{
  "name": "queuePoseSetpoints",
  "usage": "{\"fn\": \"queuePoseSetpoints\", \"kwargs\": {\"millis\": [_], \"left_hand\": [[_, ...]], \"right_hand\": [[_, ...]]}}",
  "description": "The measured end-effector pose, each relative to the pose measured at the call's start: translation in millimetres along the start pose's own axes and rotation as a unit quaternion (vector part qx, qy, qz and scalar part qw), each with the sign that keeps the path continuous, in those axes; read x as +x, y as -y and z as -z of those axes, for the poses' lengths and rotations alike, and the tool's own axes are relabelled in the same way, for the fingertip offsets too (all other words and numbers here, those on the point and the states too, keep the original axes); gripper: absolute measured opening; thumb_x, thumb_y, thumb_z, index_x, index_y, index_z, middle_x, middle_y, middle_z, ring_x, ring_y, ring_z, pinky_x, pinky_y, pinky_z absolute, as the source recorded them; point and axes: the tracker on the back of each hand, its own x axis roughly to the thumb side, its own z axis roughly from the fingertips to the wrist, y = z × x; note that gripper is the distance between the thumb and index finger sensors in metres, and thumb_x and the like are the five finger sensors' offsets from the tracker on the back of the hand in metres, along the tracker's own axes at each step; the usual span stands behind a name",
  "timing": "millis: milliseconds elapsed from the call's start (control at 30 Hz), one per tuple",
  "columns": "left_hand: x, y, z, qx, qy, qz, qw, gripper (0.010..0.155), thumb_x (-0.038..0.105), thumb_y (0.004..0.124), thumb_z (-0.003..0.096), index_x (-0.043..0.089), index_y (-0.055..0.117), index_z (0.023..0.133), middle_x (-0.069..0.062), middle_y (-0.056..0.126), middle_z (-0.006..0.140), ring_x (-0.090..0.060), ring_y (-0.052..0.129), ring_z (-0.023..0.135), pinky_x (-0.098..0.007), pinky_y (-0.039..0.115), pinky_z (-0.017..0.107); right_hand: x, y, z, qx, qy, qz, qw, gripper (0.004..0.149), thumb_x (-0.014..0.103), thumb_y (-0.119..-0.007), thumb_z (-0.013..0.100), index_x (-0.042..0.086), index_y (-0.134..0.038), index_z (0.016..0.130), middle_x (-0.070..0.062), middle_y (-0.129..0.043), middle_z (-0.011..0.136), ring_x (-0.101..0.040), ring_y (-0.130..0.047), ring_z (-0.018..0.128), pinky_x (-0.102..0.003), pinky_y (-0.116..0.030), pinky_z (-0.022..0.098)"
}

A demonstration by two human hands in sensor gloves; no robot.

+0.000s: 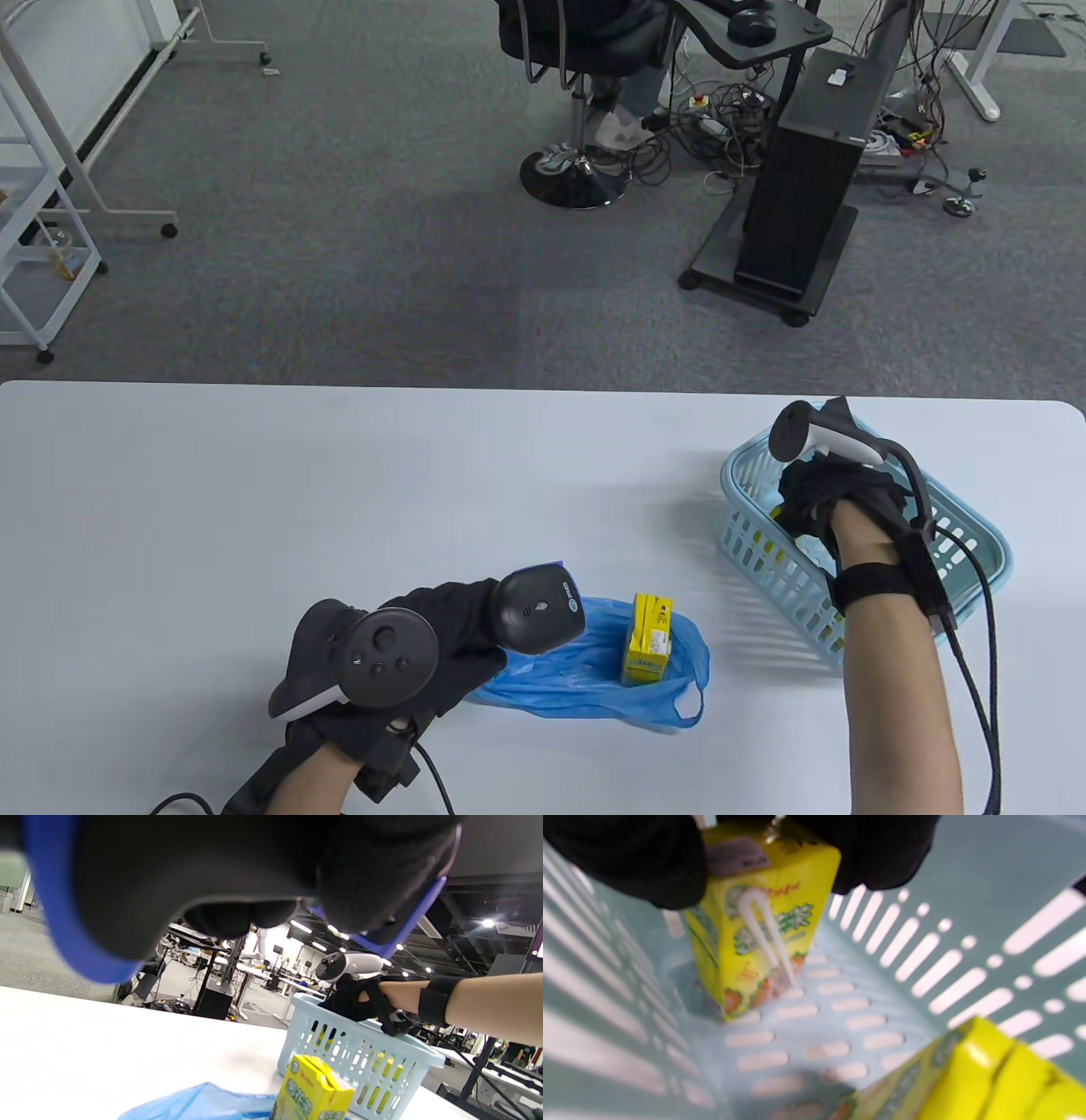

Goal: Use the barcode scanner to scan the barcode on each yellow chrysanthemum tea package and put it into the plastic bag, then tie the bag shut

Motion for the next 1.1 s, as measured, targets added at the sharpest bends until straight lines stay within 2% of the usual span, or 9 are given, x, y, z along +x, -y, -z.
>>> {"fn": "queuePoseSetpoints", "kwargs": {"millis": [67, 233, 400, 567, 767, 967, 1000, 1033, 1100], "left_hand": [[2, -2, -1, 0.006, 0.003, 0.002, 1.0, 0.06, 0.047, 0.09, 0.0472, 0.026, 0.073, 0.101, -0.003, 0.092, 0.088, -0.024, 0.101, 0.071, -0.05, 0.08, 0.057], [6, -4, -3, 0.006, 0.01, 0.014, 1.0, 0.06, 0.048, 0.09, 0.0475, 0.026, 0.072, 0.101, -0.002, 0.092, 0.088, -0.024, 0.101, 0.071, -0.049, 0.081, 0.057], [17, -9, -6, 0.017, 0.032, 0.016, 0.999, 0.06, 0.048, 0.09, 0.0474, 0.026, 0.072, 0.101, -0.002, 0.092, 0.088, -0.024, 0.101, 0.071, -0.049, 0.081, 0.057], [26, -11, -9, 0.019, 0.046, 0.035, 0.998, 0.06, 0.048, 0.089, 0.0478, 0.027, 0.072, 0.101, -0.001, 0.092, 0.088, -0.023, 0.101, 0.071, -0.049, 0.081, 0.057], [25, -11, -10, 0.045, 0.04, 0.028, 0.998, 0.06, 0.048, 0.09, 0.0473, 0.029, 0.072, 0.101, -0.002, 0.093, 0.089, -0.023, 0.104, 0.071, -0.048, 0.085, 0.054], [20, -2, -5, 0.04, 0.043, 0.033, 0.998, 0.059, 0.047, 0.09, 0.0474, 0.03, 0.07, 0.101, -0.005, 0.091, 0.094, -0.026, 0.104, 0.075, -0.047, 0.086, 0.053], [20, 0, -4, 0.038, 0.045, 0.033, 0.998, 0.06, 0.047, 0.09, 0.0474, 0.03, 0.07, 0.101, -0.005, 0.091, 0.094, -0.026, 0.103, 0.075, -0.047, 0.085, 0.054], [20, 3, -3, 0.035, 0.048, 0.033, 0.998, 0.06, 0.047, 0.09, 0.0475, 0.029, 0.07, 0.101, -0.004, 0.09, 0.094, -0.026, 0.103, 0.075, -0.048, 0.085, 0.054], [19, 8, -1, 0.028, 0.049, 0.033, 0.998, 0.06, 0.046, 0.09, 0.0474, 0.028, 0.07, 0.101, -0.004, 0.091, 0.094, -0.025, 0.103, 0.075, -0.048, 0.085, 0.054]], "right_hand": [[-6, 10, -13, -0.077, -0.011, 0.005, 0.997, 0.069, 0.044, -0.088, 0.032, 0.023, -0.066, 0.094, -0.016, -0.053, 0.107, -0.039, -0.072, 0.092, -0.054, -0.071, 0.068], [-27, 33, -50, -0.149, 0.003, 0.067, 0.987, 0.067, 0.045, -0.087, 0.031, 0.022, -0.068, 0.091, -0.017, -0.054, 0.105, -0.039, -0.07, 0.09, -0.054, -0.074, 0.065], [-29, 46, -95, -0.206, 0.024, 0.038, 0.977, 0.065, 0.043, -0.086, 0.031, 0.024, -0.069, 0.09, -0.015, -0.051, 0.106, -0.039, -0.067, 0.092, -0.056, -0.07, 0.067], [-38, 55, -141, -0.266, 0.063, 0.075, 0.959, 0.061, 0.042, -0.082, 0.032, 0.025, -0.07, 0.089, -0.016, -0.052, 0.106, -0.04, -0.067, 0.092, -0.053, -0.072, 0.067], [-27, 51, -189, -0.328, 0.113, 0.098, 0.933, 0.06, 0.043, -0.079, 0.032, 0.025, -0.071, 0.089, -0.016, -0.055, 0.106, -0.04, -0.07, 0.091, -0.051, -0.076, 0.064], [-1, 33, -206, -0.364, 0.189, 0.162, 0.897, 0.058, 0.053, -0.082, 0.032, 0.026, -0.075, 0.083, -0.015, -0.061, 0.103, -0.037, -0.076, 0.086, -0.049, -0.082, 0.059], [3, 30, -207, -0.364, 0.192, 0.164, 0.897, 0.058, 0.052, -0.083, 0.032, 0.027, -0.076, 0.083, -0.015, -0.062, 0.103, -0.037, -0.077, 0.087, -0.045, -0.085, 0.057], [9, 23, -208, -0.374, 0.202, 0.165, 0.89, 0.058, 0.051, -0.084, 0.031, 0.026, -0.077, 0.082, -0.015, -0.062, 0.102, -0.037, -0.076, 0.086, -0.035, -0.088, 0.057], [19, 15, -207, -0.387, 0.202, 0.15, 0.887, 0.058, 0.052, -0.085, 0.031, 0.026, -0.077, 0.082, -0.015, -0.062, 0.102, -0.037, -0.077, 0.085, -0.034, -0.088, 0.057]]}}
